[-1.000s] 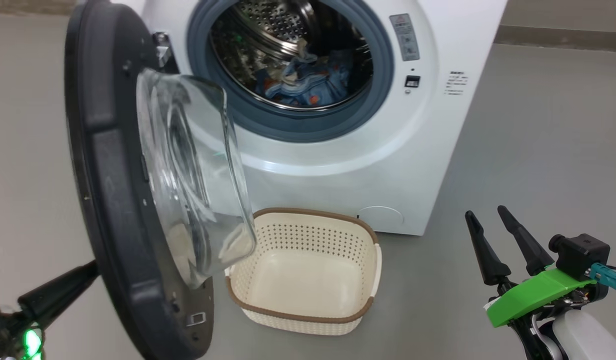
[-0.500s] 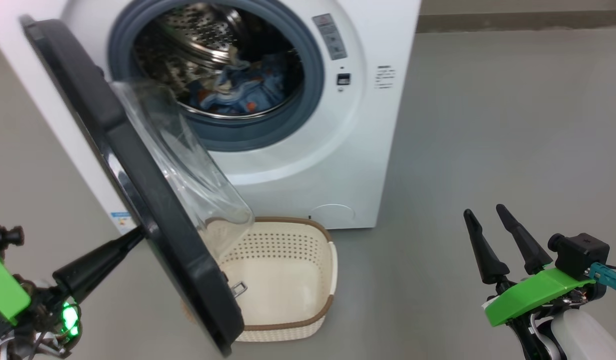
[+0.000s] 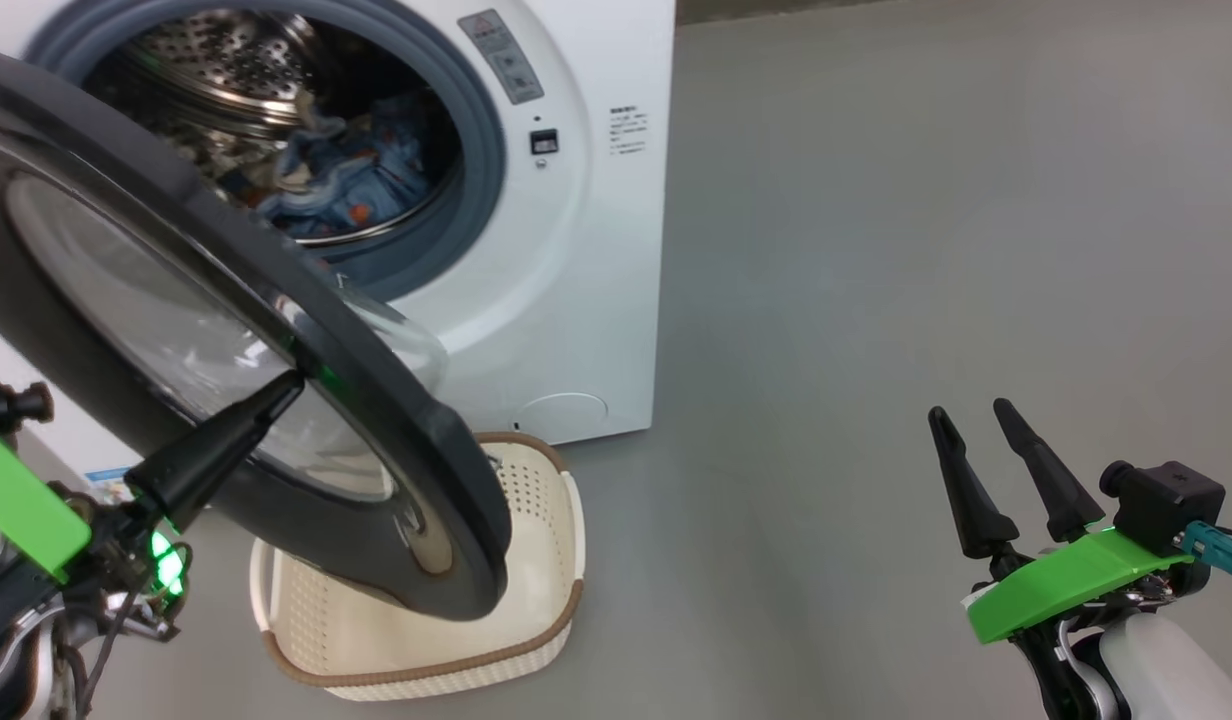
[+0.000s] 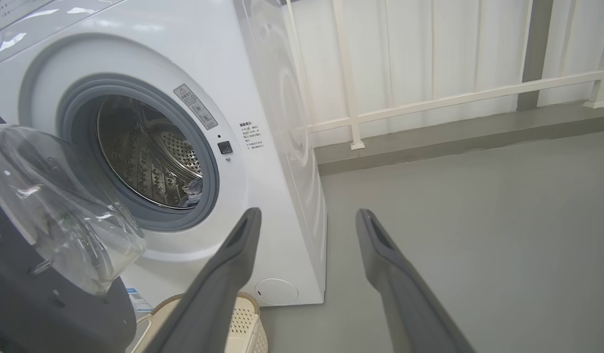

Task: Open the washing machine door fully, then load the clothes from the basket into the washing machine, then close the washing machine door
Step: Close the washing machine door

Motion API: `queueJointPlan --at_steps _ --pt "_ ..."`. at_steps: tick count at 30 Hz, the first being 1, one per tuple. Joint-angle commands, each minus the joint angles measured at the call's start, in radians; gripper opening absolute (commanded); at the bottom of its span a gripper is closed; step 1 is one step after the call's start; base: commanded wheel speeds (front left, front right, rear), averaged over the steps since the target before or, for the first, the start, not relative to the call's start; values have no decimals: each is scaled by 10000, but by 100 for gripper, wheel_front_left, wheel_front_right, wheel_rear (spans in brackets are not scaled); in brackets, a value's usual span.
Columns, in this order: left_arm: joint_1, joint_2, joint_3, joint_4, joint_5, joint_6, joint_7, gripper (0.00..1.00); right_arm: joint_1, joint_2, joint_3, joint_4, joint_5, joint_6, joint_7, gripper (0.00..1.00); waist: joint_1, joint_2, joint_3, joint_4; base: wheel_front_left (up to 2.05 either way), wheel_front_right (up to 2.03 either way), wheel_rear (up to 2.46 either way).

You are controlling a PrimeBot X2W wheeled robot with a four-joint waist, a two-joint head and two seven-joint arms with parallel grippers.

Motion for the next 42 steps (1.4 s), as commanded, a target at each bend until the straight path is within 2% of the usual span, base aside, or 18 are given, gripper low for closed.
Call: queueJointPlan --at_steps 1,7,22,23,24,25,26,34,38,39,42 --pt "-550 217 301 -224 90 -46 -62 0 -73 -88 91 -278 -133 56 -124 100 0 -1 207 -279 0 0 0" --pt "-725 166 275 -52 122 -157 -101 0 -62 -54 -40 -318 -205 56 -124 100 0 -1 279 -316 0 0 0" --pt "-755 167 292 148 410 -436 -298 0 -19 -48 -56 -223 -225 56 -124 100 0 -1 43 311 0 0 0" --pt "-737 190 285 146 520 -493 -370 16 -18 -52 -57 -219 -225 56 -124 100 0 -1 31 341 0 0 0" --pt "-718 215 275 137 654 -566 -460 39 -14 -57 -62 -217 -225 56 -124 100 0 -1 21 370 0 0 0" --pt "-688 249 253 125 814 -669 -555 72 -13 -63 -67 -215 -223 56 -124 100 0 -1 11 396 0 0 0" --pt "-658 258 237 114 952 -782 -657 100 -11 -71 -71 -213 -220 56 -124 100 0 -1 -2 421 0 0 0" --pt "-199 552 93 65 3007 -1901 -2210 100 19 -96 -106 -252 -205 56 -124 100 0 -1 -25 529 0 0 0" --pt "68 656 -50 51 4147 -2170 -3269 100 30 -109 -114 -282 -191 56 -124 100 0 -1 6 569 0 0 0" --pt "68 656 -50 51 4147 -2170 -3269 100 30 -109 -114 -282 -191 56 -124 100 0 -1 6 569 0 0 0" --pt "242 782 -251 62 5089 -2250 -4174 100 15 -118 -122 -294 -192 56 -124 100 0 -1 33 588 0 0 0"
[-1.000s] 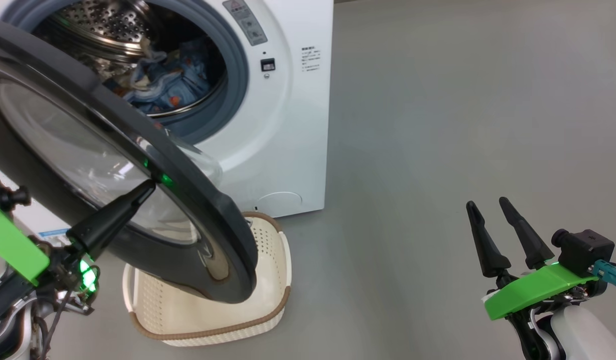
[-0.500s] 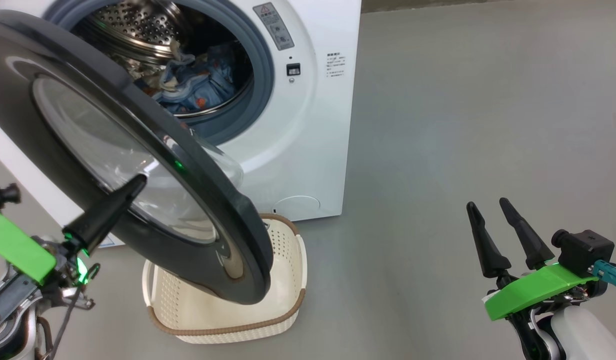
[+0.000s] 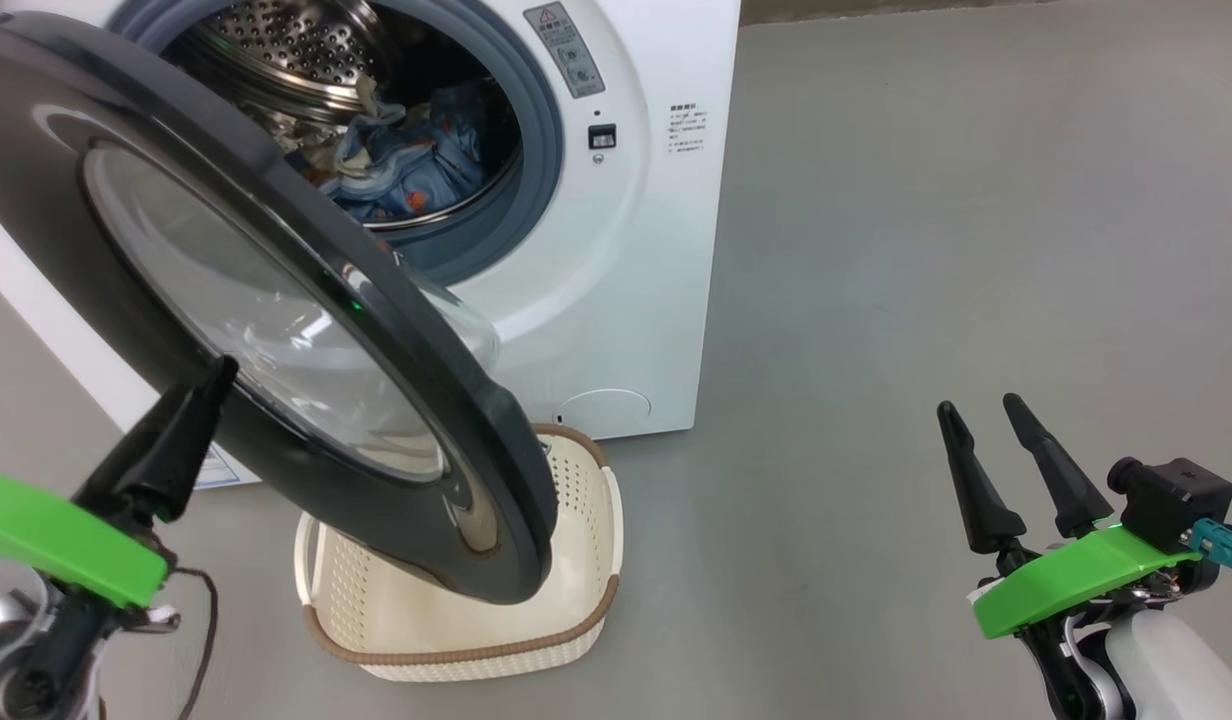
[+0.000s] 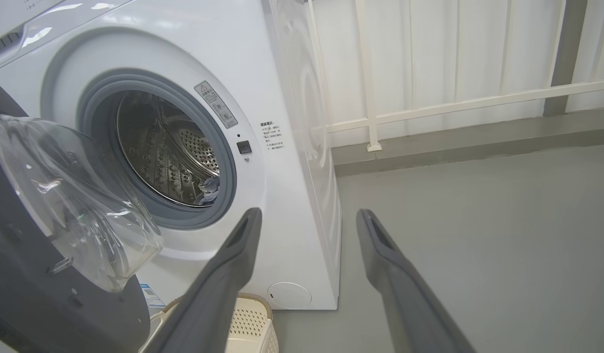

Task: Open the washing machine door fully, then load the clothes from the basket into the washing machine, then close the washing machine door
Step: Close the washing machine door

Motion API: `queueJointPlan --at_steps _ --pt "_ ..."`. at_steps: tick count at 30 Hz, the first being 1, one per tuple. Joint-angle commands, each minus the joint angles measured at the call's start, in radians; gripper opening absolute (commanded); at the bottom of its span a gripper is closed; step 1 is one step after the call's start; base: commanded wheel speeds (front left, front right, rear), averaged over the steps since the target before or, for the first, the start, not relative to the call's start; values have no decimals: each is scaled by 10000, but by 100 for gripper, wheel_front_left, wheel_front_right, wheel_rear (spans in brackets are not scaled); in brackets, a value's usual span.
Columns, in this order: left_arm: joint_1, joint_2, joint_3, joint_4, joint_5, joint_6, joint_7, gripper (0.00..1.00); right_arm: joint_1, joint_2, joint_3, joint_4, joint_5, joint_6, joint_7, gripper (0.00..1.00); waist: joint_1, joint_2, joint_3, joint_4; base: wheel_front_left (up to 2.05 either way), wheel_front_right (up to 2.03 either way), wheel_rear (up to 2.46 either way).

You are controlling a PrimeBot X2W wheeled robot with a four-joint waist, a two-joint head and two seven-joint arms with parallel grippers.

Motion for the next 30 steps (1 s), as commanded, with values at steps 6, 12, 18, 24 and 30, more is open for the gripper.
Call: queueJointPlan --at_steps 6,12,18,24,30 --pt "161 592 -101 -143 1429 -145 -1814 100 -7 -181 105 -280 1 56 -122 100 0 0 -1 7 0 0 0" --pt "581 797 -536 26 2276 -149 -3421 100 -2 -206 99 -279 -7 56 -122 100 0 0 -44 4 0 0 0" --pt "1008 903 -850 294 3040 -150 -4818 100 11 -266 146 -260 15 56 -122 100 0 0 -145 -12 0 0 0" --pt "1306 961 -1178 659 3718 -150 -5880 100 26 -315 184 -266 29 56 -122 100 0 0 -189 -18 0 0 0" --pt "1404 964 -1382 1042 4404 -128 -6720 100 37 -363 198 -289 25 56 -122 100 0 0 -209 -29 0 0 0"
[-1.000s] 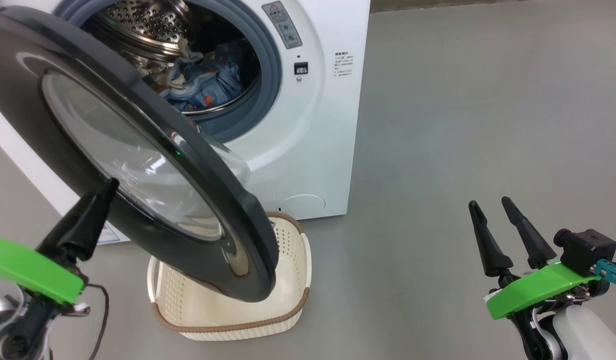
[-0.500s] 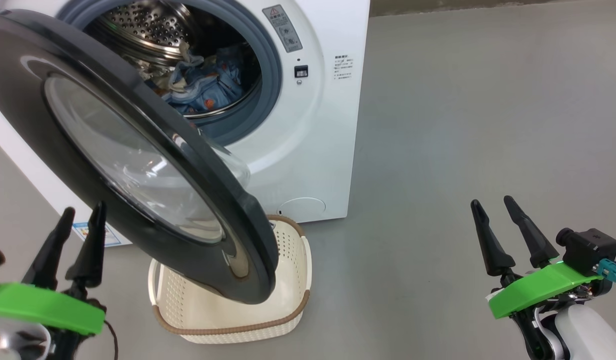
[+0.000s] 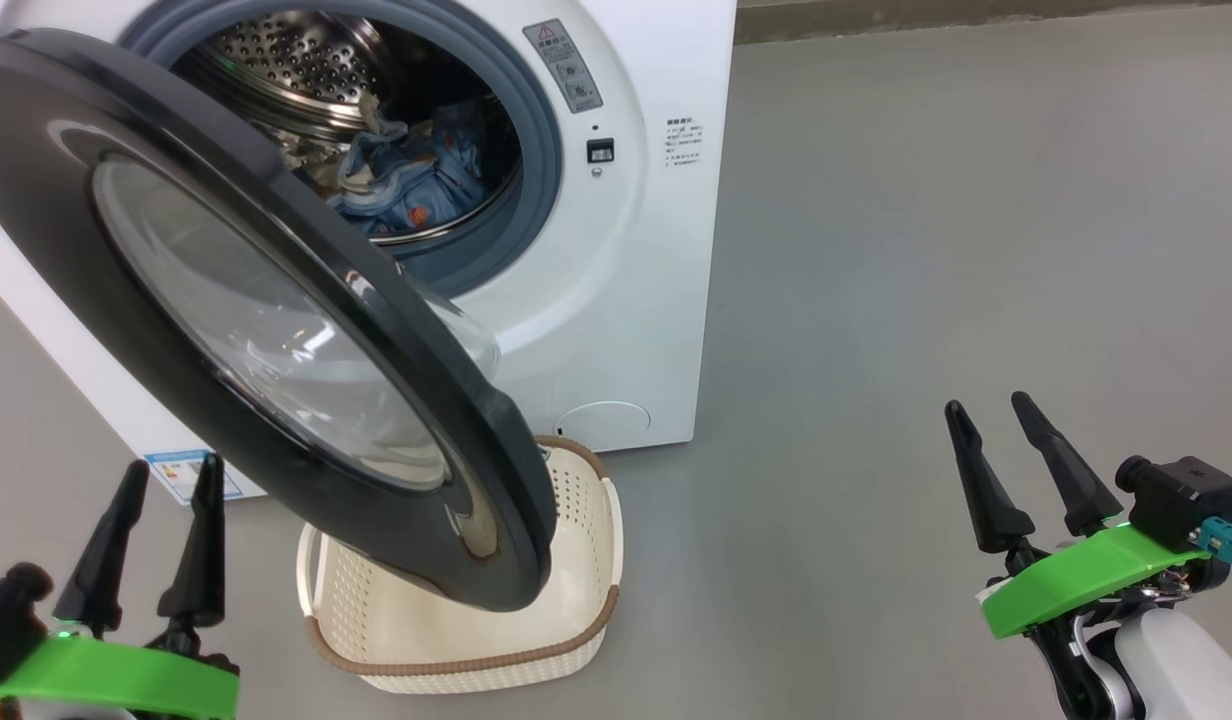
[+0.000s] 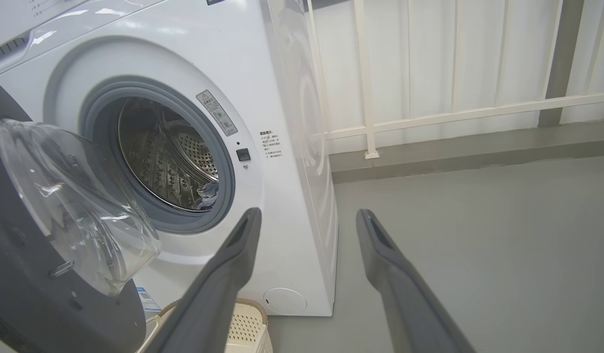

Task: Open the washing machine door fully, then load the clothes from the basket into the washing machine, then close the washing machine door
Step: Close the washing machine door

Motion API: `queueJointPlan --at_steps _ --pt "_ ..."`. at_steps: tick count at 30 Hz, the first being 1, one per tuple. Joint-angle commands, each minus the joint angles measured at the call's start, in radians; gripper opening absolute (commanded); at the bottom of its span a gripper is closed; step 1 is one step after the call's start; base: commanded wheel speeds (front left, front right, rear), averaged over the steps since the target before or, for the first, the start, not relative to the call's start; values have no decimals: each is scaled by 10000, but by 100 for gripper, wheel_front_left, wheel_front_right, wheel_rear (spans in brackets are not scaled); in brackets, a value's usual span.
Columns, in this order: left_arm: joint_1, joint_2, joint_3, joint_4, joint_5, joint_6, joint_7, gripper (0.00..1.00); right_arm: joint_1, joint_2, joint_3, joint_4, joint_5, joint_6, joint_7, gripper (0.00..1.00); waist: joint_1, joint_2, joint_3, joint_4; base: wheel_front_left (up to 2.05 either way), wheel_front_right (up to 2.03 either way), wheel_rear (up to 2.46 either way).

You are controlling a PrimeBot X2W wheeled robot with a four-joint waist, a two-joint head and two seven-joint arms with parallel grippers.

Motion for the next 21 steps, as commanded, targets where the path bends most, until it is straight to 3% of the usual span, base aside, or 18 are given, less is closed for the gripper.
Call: queueJointPlan --at_steps 1,21 --pt "-191 318 309 -114 190 -14 -192 100 45 -180 164 -263 20 54 -122 100 0 0 -6 4 0 0 0" --pt "-177 -96 161 611 544 54 -975 100 66 -160 -4 -322 -94 54 -122 100 0 0 53 105 0 0 0"
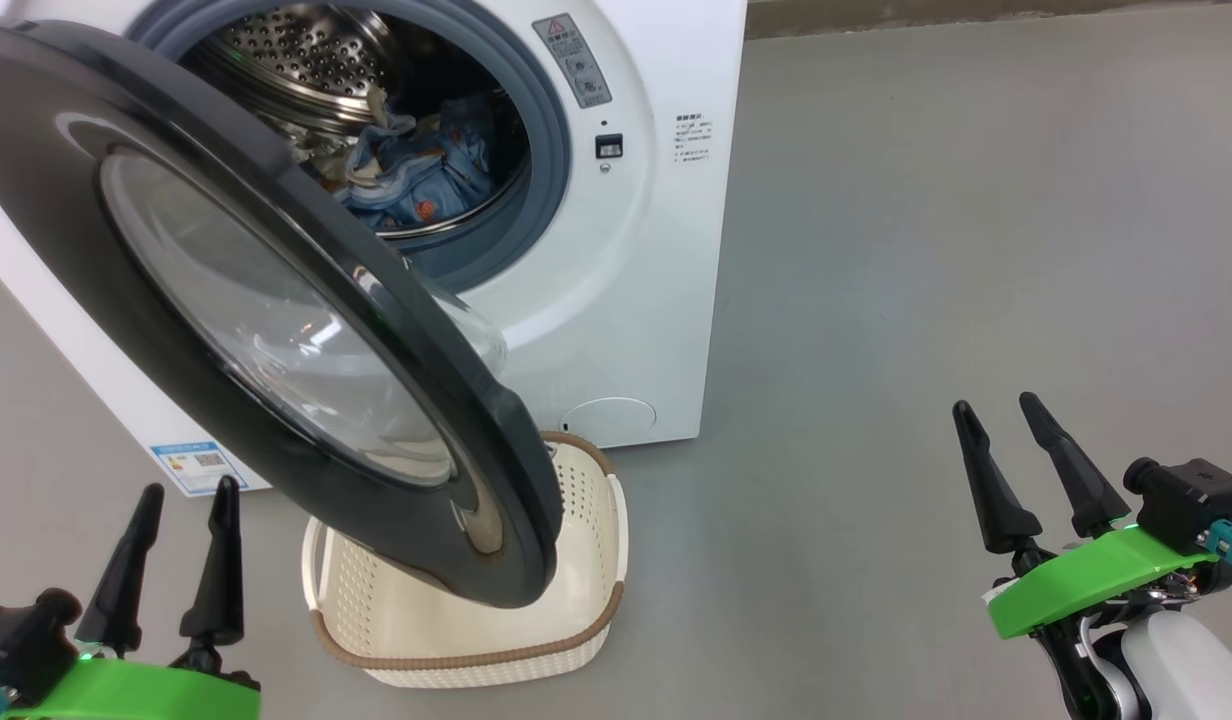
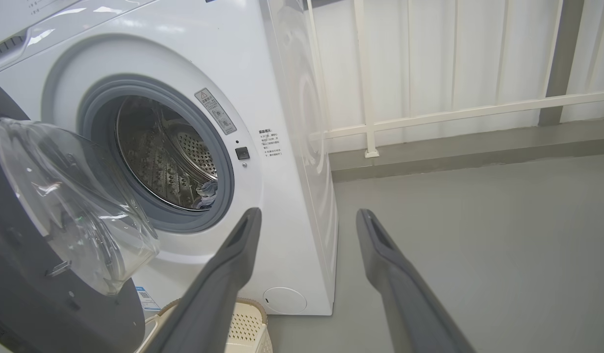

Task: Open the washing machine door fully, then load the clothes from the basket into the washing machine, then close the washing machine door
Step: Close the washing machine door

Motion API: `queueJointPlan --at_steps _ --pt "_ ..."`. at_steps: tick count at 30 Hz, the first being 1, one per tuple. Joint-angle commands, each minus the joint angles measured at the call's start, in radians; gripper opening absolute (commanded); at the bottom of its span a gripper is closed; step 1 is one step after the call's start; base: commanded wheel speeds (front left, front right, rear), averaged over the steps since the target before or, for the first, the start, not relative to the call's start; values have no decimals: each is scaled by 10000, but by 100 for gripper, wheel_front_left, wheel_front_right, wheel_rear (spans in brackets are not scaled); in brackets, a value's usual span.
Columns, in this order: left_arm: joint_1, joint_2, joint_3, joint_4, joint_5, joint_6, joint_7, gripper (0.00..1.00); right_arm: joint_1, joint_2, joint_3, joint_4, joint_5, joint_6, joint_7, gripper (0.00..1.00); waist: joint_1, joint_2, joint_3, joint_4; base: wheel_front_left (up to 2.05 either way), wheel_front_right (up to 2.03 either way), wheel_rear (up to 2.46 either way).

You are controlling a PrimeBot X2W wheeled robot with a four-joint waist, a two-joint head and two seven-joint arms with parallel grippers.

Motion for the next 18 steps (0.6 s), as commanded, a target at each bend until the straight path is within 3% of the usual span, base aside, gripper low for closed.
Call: queueJointPlan --at_steps 1,18 --pt "-225 252 340 -139 14 18 -96 100 -22 -142 110 -272 -90 56 -122 100 1 0 3 2 0 0 0" --pt "-281 295 186 62 -18 -3 -144 100 -46 -131 126 -257 -58 56 -122 100 1 0 13 -7 0 0 0"
